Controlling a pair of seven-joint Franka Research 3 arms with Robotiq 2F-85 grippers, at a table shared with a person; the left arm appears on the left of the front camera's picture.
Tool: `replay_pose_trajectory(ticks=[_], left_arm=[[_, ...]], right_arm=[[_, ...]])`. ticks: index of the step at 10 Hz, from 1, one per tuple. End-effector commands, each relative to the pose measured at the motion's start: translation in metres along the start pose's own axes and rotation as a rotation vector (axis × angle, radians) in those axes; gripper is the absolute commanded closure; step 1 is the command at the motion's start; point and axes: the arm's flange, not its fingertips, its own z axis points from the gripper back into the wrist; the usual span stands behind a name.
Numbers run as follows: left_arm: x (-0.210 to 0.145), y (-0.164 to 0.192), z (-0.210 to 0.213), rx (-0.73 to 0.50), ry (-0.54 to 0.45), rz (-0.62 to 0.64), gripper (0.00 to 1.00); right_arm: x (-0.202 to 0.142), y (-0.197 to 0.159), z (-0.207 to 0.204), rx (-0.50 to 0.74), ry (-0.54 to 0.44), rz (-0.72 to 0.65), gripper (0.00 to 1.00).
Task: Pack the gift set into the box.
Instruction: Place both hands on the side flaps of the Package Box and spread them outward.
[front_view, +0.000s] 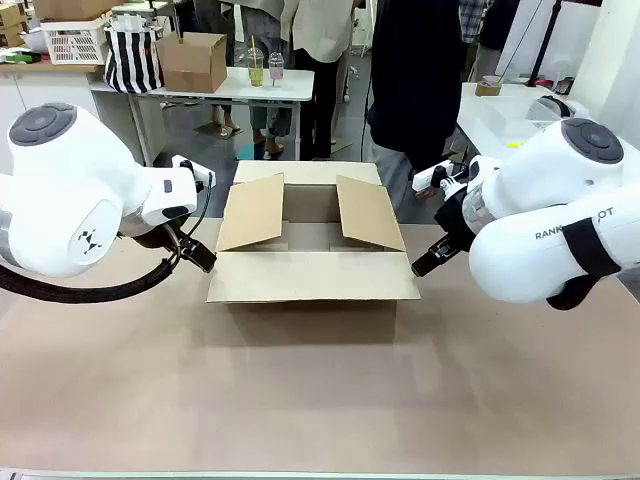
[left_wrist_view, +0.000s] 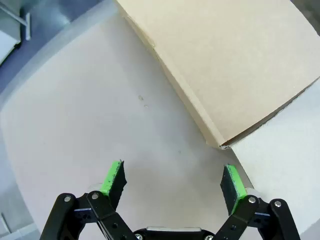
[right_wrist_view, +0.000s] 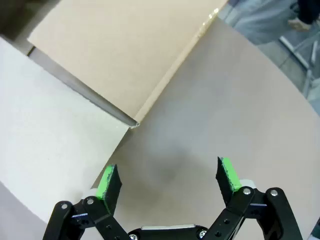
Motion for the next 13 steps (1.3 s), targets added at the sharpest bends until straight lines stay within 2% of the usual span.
replay_pose_trajectory(ticks=[1, 12, 13], left_arm=[[0.000, 0.000, 0.000, 0.000, 0.000, 0.000, 0.00], [0.000, 0.000, 0.000, 0.000, 0.000, -0.001, 0.00], [-0.008, 0.009, 0.029, -0.001, 0.213, -0.025, 0.00]], right_arm=[[0.000, 0.000, 0.000, 0.000, 0.000, 0.000, 0.00], [0.000, 0.000, 0.000, 0.000, 0.000, 0.000, 0.00], [-0.011, -0.012, 0.036, -0.033, 0.060, -0.024, 0.00]])
